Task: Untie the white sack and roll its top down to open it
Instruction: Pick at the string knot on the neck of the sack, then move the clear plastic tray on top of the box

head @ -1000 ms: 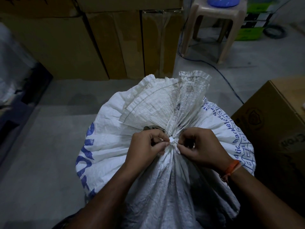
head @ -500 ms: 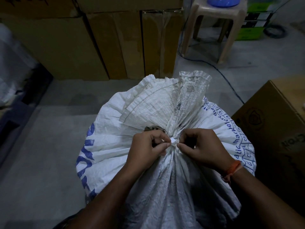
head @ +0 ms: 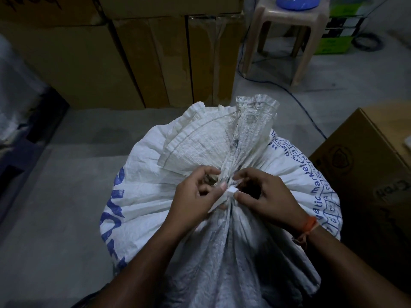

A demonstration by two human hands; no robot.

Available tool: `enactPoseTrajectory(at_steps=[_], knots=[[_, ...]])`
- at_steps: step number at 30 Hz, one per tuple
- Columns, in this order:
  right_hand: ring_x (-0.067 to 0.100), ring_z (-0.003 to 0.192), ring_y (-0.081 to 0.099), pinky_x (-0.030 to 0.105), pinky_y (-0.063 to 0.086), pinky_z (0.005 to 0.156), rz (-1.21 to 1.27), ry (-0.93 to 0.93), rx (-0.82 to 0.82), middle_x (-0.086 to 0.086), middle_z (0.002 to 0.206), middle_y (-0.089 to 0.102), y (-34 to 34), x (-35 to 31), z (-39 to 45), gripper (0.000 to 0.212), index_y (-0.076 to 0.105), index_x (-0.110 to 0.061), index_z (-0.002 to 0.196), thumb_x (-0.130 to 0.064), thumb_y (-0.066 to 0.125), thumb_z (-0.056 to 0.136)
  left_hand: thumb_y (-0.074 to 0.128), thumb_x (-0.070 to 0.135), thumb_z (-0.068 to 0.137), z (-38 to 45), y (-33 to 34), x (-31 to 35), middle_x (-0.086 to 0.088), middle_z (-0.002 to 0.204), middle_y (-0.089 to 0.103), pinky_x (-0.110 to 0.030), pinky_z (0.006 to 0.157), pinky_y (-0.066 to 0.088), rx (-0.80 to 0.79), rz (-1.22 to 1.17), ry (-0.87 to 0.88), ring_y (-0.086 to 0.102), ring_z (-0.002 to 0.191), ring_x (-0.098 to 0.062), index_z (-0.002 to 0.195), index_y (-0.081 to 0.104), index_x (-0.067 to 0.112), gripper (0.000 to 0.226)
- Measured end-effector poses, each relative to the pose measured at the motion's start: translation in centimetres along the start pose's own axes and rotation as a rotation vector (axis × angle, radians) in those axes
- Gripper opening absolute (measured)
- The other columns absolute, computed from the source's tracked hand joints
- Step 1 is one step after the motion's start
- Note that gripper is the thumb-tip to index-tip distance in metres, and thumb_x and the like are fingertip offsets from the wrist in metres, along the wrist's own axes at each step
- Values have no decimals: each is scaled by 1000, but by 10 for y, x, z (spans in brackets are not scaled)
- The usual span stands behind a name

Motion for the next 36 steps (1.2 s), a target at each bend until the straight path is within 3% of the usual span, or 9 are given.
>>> enactPoseTrajectory(at_steps=[4, 9, 11, 14, 17, 20, 23, 31, 36], knots=[[1, 78, 68, 18, 52, 74, 222, 41, -87, -5, 83, 75, 4, 1, 1, 8, 75, -16, 93, -15, 72, 85, 59, 26, 106, 4, 1, -4, -12, 79, 74, -24, 60, 54, -115, -176, -142, 69, 68, -22, 104, 78, 10, 25], [14, 61, 56, 32, 45, 62, 330, 160, 24, 19, 70, 66, -2, 6, -3, 25, 70, -8, 75, -29, 73, 88, 68, 23, 99, 3, -4, -5, -7, 77, 81, -30, 67, 60, -62, 155, -25, 81, 74, -24, 79, 77, 16, 23], [15, 58, 58, 31, 46, 60, 370, 229, 144, 16, 67, 69, -8, 10, -6, 11, 71, -9, 82, -18, 75, 87, 69, 28, 97, 0, -10, -4, -2, 69, 78, -35, 69, 61, 1, 270, 39, 78, 67, -20, 75, 76, 19, 24], [20, 57, 66, 32, 53, 56, 344, 333, 284, 8, 65, 72, -15, 23, -18, 18, 68, -13, 102, -9, 75, 86, 66, 42, 89, -17, -13, 2, 6, 72, 76, -38, 71, 61, 64, 655, 163, 74, 69, -14, 103, 72, 31, 19], [15, 65, 69, 30, 55, 65, 114, 328, 307, 1, 71, 74, -15, 30, -31, 5, 75, -17, 86, -14, 78, 83, 65, 41, 89, -46, -3, 11, 4, 93, 75, -40, 75, 60, 235, 921, 252, 72, 88, -23, 124, 64, 32, 36], [2, 66, 68, 22, 52, 67, 87, 316, 292, -8, 72, 76, -17, 25, -49, 8, 79, -17, 75, -11, 77, 80, 71, 27, 84, -73, 18, 31, -5, 123, 65, -40, 94, 53, 357, 972, 485, 59, 113, -27, 119, 70, 21, 36], [9, 73, 73, 29, 54, 73, 90, 305, 282, -8, 74, 79, -29, 18, -76, 10, 80, -17, 69, -12, 76, 78, 71, 17, 82, -73, 45, 43, -4, 123, 64, -36, 99, 50, 192, 843, 659, 60, 115, -23, 109, 72, 19, 28], [-3, 48, 59, 25, 48, 61, 248, 354, 370, -6, 63, 75, -67, 31, -155, 15, 78, -7, 66, -3, 76, 80, 69, 14, 83, -4, 92, 25, -3, 150, 58, -39, 118, 36, -166, 1107, 473, 53, 138, -28, 121, 74, 27, 40], [9, 48, 57, 31, 49, 59, 331, 367, 460, 13, 65, 75, -97, 52, -187, 16, 78, -6, 69, 0, 76, 84, 71, 9, 79, 11, 94, 25, -1, 127, 72, -39, 108, 46, -275, 1175, 459, 64, 123, -27, 121, 76, 31, 47]])
Point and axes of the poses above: each hand's wrist, its own z-axis towards the middle knuckle, its own y-axis out of the palm, x = y × z, the point moved 1 cm from there along z, towards the middle knuckle
